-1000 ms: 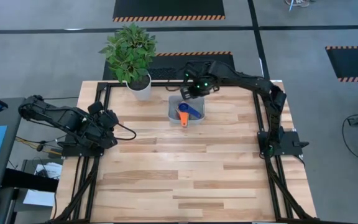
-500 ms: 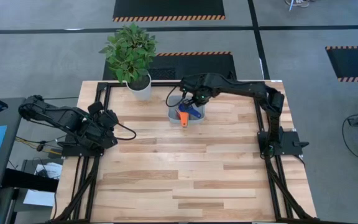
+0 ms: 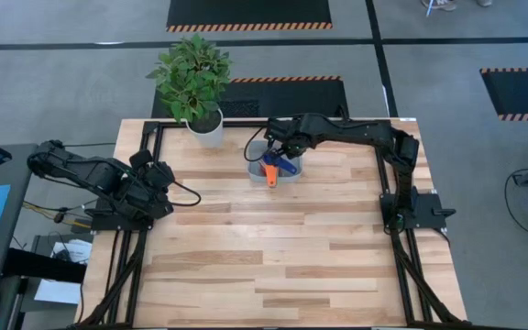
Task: Nest measuring cups in basket
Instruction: Put the nested measuring cups into the gray bin
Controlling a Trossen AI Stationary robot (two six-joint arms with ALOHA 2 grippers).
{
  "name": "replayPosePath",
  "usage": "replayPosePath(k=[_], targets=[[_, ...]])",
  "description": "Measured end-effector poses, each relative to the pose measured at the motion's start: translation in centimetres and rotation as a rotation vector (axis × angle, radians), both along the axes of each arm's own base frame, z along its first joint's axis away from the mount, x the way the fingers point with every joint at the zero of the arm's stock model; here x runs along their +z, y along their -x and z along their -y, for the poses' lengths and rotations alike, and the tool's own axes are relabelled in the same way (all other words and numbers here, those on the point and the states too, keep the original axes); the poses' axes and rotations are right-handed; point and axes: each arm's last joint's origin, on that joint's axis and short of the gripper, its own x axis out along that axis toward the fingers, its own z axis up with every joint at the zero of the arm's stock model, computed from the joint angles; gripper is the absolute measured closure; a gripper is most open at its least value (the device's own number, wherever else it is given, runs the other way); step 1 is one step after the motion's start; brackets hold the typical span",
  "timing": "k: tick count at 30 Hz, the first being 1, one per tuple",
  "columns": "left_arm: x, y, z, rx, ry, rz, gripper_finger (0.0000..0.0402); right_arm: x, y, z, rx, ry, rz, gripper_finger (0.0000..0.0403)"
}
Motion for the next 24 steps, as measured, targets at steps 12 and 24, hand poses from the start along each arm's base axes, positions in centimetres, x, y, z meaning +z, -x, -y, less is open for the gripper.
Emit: replayPosePath(k=[12, 24], targets=[[0.0, 0.0, 0.0, 0.003, 0.002, 0.001, 0.0401, -3.2, -1.5, -0.6, 0.033, -0.079, -0.039, 0.0392], [0.0, 0.0, 0.0, 0.000, -0.006, 0.002, 0.0401, -3.2, -2.4, -3.0, 0.068, -0.158, 0.001, 0.0386]])
